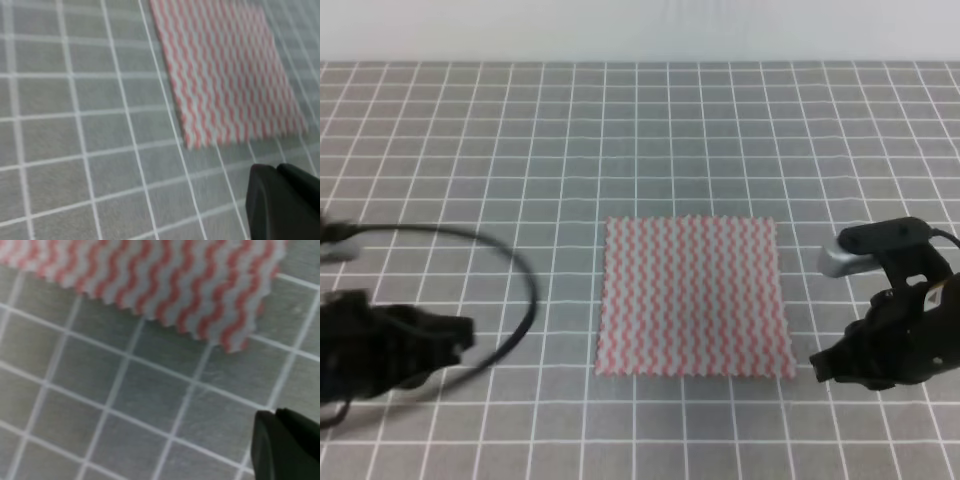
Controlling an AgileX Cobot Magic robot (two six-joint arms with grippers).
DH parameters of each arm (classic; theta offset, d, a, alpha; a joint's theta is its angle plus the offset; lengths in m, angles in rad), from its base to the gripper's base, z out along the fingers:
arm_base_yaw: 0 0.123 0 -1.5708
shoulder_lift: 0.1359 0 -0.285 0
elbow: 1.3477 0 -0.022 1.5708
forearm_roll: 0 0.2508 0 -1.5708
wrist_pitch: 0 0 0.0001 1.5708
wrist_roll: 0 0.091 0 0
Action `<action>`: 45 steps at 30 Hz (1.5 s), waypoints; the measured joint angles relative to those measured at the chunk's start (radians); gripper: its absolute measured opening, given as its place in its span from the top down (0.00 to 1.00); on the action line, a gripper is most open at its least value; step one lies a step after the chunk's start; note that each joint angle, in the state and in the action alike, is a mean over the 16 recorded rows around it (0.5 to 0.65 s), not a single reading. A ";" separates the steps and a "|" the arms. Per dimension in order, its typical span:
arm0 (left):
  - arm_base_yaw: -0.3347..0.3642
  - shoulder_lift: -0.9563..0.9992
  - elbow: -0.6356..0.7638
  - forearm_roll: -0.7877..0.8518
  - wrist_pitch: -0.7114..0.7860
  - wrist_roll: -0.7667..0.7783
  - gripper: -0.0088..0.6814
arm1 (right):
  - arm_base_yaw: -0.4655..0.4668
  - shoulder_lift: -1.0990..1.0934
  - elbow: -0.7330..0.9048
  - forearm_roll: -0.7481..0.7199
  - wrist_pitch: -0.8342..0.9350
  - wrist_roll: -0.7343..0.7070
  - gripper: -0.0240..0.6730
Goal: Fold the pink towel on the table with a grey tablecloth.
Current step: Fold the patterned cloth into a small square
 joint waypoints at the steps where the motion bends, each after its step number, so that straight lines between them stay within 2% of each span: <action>1: -0.008 0.067 -0.041 0.004 0.029 0.031 0.99 | 0.015 0.005 -0.004 -0.034 -0.008 0.032 0.98; 6: -0.071 0.356 -0.222 0.049 0.131 0.109 0.99 | 0.067 0.019 -0.014 -0.171 -0.046 0.168 0.92; 12: -0.200 0.593 -0.394 0.195 0.160 0.060 0.99 | 0.078 0.041 -0.039 -0.225 -0.051 0.232 0.82; 18: -0.322 0.711 -0.509 0.363 0.149 -0.041 0.99 | 0.078 0.095 -0.083 -0.225 -0.035 0.235 0.72; 22: -0.368 0.739 -0.548 0.437 0.134 -0.094 0.99 | 0.078 0.149 -0.112 -0.218 -0.024 0.233 0.67; 34: -0.389 0.738 -0.564 0.464 0.086 -0.124 0.99 | 0.078 0.286 -0.157 -0.128 -0.048 0.175 0.58; 45: -0.389 0.739 -0.565 0.465 0.075 -0.124 0.99 | 0.079 0.355 -0.201 -0.071 -0.050 0.127 0.57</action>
